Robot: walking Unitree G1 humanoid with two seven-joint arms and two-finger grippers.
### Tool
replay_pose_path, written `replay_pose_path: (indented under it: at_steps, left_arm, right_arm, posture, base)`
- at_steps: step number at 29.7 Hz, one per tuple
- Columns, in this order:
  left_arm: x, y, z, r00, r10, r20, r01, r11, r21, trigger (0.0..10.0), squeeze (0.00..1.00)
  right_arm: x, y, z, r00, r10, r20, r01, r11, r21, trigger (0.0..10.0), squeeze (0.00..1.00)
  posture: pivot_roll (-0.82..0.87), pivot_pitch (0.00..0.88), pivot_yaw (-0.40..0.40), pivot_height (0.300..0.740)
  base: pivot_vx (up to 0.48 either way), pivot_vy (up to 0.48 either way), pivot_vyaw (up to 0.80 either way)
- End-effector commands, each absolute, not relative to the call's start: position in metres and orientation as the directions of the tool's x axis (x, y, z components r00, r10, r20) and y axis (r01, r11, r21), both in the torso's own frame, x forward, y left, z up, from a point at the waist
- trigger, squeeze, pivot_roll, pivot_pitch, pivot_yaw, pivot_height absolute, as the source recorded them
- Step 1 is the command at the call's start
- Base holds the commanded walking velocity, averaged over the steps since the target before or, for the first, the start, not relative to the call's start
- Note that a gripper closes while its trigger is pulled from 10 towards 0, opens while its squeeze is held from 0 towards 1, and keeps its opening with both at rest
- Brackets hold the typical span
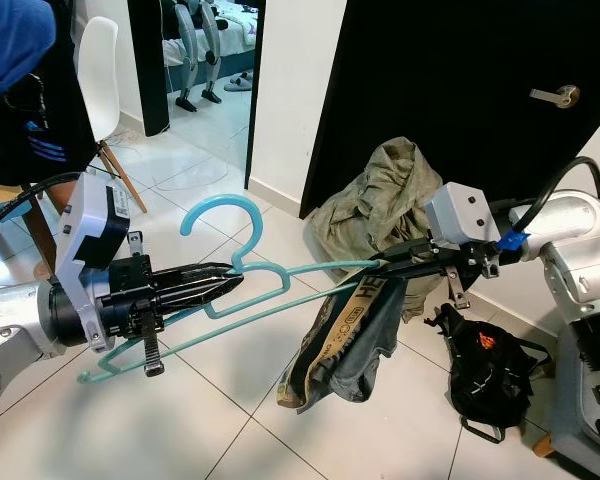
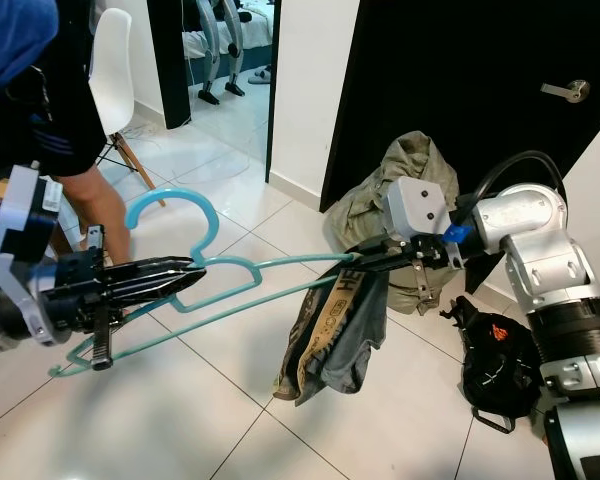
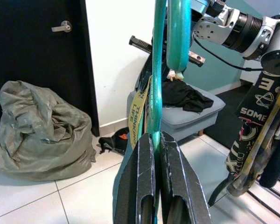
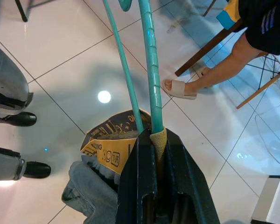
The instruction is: Hang hanger
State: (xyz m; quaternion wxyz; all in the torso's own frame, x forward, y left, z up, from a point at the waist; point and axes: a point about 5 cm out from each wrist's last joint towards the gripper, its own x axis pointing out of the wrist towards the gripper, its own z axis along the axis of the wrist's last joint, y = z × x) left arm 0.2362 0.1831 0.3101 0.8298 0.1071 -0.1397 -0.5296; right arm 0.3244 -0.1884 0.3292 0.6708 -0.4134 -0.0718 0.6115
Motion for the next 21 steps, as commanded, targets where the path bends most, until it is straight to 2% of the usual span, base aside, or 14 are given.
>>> replay_pose_path:
  at_steps: [1,4,5,7,14,15,18,20,21]
  left_arm:
    - [0.233,0.181,0.311,0.380,-0.919,0.103,0.856,0.392,0.337,10.0,0.00]
    - [0.235,0.181,0.308,0.385,-0.919,0.084,0.855,0.390,0.341,10.0,0.00]
    - [0.236,0.180,0.306,0.379,-0.923,0.074,0.863,0.381,0.331,10.0,0.98]
    - [0.236,0.180,0.305,0.367,-0.929,0.058,0.872,0.365,0.326,10.0,1.00]
    - [0.237,0.183,0.305,0.376,-0.926,0.030,0.866,0.363,0.345,10.0,1.00]
    - [0.235,0.186,0.305,0.367,-0.930,0.003,0.872,0.346,0.346,10.0,0.00]
    - [0.234,0.199,0.306,0.405,-0.914,-0.040,0.855,0.362,0.372,10.0,0.00]
    - [0.235,0.231,0.315,0.520,-0.848,-0.107,0.790,0.429,0.437,10.0,0.00]
    - [0.235,0.231,0.315,0.520,-0.848,-0.107,0.790,0.429,0.437,10.0,0.00]
  right_arm:
    - [0.324,-0.189,0.328,0.229,0.883,-0.410,-0.762,-0.100,-0.640,0.0,0.00]
    - [0.323,-0.189,0.324,0.225,0.884,-0.409,-0.771,-0.095,-0.630,0.0,0.00]
    - [0.323,-0.189,0.322,0.219,0.885,-0.410,-0.777,-0.096,-0.623,0.0,0.00]
    - [0.322,-0.189,0.321,0.213,0.886,-0.411,-0.782,-0.097,-0.616,0.0,0.00]
    - [0.321,-0.189,0.319,0.203,0.886,-0.417,-0.789,-0.104,-0.606,0.0,0.00]
    - [0.321,-0.190,0.318,0.202,0.885,-0.420,-0.791,-0.105,-0.603,0.0,0.00]
    - [0.321,-0.193,0.315,0.208,0.879,-0.429,-0.799,-0.100,-0.593,0.0,0.00]
    - [0.323,-0.204,0.305,0.243,0.866,-0.437,-0.816,-0.061,-0.574,0.0,0.00]
    - [0.323,-0.204,0.305,0.243,0.866,-0.437,-0.816,-0.061,-0.574,0.0,0.00]
  posture:
    - [-0.09,0.218,-0.147,0.740]
    - [-0.08,0.221,-0.145,0.740]
    - [-0.08,0.222,-0.143,0.740]
    - [-0.09,0.223,-0.142,0.740]
    - [-0.08,0.225,-0.140,0.740]
    - [-0.08,0.229,-0.140,0.740]
    - [-0.08,0.236,-0.139,0.740]
    - [-0.07,0.240,-0.141,0.740]
    - [-0.07,0.240,-0.141,0.740]
  base:
    - [0.000,0.000,0.00]
    - [0.000,0.000,0.00]
    - [0.000,0.000,0.00]
    - [0.000,0.000,0.00]
    - [0.000,0.000,0.00]
    - [0.000,0.000,0.00]
    - [0.000,0.000,0.00]
    - [0.000,0.000,0.00]
    - [0.000,0.000,0.00]
